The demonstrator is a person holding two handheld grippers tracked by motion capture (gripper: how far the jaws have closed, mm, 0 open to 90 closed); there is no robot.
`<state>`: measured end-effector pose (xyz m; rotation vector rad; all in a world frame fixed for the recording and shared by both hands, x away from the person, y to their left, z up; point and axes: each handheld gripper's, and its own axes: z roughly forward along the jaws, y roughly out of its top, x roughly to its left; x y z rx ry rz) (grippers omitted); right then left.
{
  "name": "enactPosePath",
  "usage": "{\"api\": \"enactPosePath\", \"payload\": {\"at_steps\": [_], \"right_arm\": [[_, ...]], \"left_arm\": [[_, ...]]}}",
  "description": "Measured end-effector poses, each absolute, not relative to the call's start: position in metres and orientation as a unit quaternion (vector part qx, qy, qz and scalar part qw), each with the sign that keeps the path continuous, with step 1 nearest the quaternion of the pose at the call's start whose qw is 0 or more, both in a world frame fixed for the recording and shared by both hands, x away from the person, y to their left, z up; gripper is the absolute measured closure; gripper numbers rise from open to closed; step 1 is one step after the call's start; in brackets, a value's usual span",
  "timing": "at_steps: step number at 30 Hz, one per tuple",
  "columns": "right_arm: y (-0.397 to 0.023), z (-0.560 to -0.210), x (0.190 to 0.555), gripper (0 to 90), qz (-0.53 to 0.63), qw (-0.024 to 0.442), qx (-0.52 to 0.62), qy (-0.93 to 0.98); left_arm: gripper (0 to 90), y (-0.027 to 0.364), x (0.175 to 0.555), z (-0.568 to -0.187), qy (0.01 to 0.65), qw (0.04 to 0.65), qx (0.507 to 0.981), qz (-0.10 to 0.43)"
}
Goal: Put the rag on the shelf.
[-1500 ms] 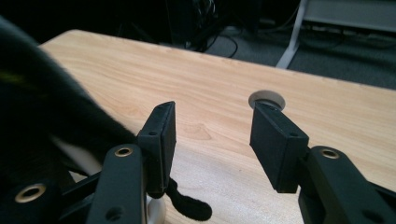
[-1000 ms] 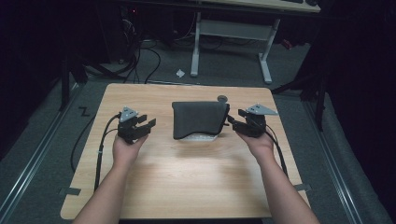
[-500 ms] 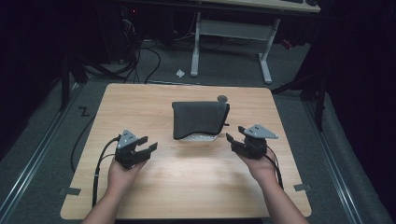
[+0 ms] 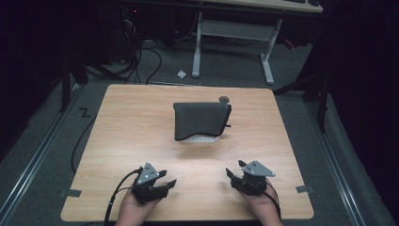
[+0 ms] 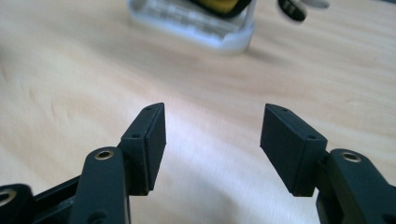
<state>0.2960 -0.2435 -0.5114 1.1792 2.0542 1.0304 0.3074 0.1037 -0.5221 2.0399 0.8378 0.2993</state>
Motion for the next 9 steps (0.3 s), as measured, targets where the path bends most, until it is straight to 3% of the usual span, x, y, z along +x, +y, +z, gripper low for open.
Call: {"api": "enactPosePath", "payload": {"at_steps": [9], "right_arm": [[-0.2432, -0.5164, 0.2989, 40.9, 0.379, 0.266, 0.439, 0.77]], "left_arm": [[45.2, 0.113, 0.3166, -0.5244, 0.361, 0.444, 0.812, 0.117]]}}
